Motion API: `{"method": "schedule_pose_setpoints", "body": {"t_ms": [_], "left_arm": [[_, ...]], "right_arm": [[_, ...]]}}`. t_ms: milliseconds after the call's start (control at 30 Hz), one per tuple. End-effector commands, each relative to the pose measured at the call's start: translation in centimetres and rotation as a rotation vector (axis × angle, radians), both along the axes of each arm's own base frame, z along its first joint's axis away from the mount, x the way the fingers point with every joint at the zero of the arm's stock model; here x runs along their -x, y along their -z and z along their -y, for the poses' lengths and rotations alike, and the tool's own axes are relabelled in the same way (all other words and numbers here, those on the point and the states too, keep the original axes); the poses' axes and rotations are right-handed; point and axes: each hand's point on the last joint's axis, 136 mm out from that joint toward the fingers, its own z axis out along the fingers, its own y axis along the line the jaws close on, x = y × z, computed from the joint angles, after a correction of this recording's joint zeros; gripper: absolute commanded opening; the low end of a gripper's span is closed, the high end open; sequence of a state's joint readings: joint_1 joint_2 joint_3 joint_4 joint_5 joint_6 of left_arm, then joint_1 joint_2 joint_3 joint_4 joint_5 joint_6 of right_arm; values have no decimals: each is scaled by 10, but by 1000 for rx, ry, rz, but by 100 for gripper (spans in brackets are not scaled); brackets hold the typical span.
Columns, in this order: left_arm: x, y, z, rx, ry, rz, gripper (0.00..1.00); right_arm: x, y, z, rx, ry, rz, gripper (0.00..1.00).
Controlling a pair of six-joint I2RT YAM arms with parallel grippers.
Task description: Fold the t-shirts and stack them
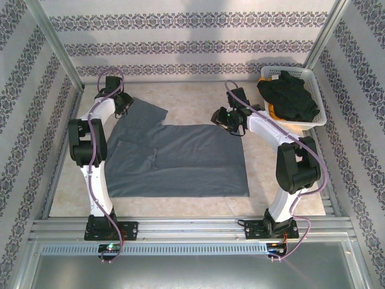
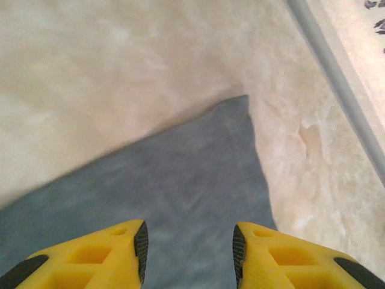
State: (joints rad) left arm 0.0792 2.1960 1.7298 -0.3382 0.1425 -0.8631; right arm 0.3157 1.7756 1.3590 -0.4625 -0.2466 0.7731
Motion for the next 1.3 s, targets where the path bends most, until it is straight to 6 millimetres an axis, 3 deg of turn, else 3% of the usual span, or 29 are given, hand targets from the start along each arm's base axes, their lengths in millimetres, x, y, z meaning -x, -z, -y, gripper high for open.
{"method": "schedule_pose_setpoints", "body": {"t_ms": [0, 233, 500, 800, 1000, 1267], "left_arm": [[-44, -4, 0, 0, 41, 162, 41], [-77, 5, -13, -107, 47, 204, 45], [-86, 21, -14, -180, 85, 136, 47], [-67, 60, -3, -261, 135, -145, 54], [-53, 81, 9, -253, 162, -239, 56], [-7, 103, 29, -215, 254, -438, 40]], "right_arm": [[1, -8, -3, -17, -41, -5, 42], [23, -6, 3, -29, -30, -16, 43], [41, -1, 3, -56, -24, -30, 43], [45, -1, 3, -72, -33, -23, 43], [47, -5, 1, -92, -40, -12, 44], [45, -3, 5, -96, -36, -9, 43]]}}
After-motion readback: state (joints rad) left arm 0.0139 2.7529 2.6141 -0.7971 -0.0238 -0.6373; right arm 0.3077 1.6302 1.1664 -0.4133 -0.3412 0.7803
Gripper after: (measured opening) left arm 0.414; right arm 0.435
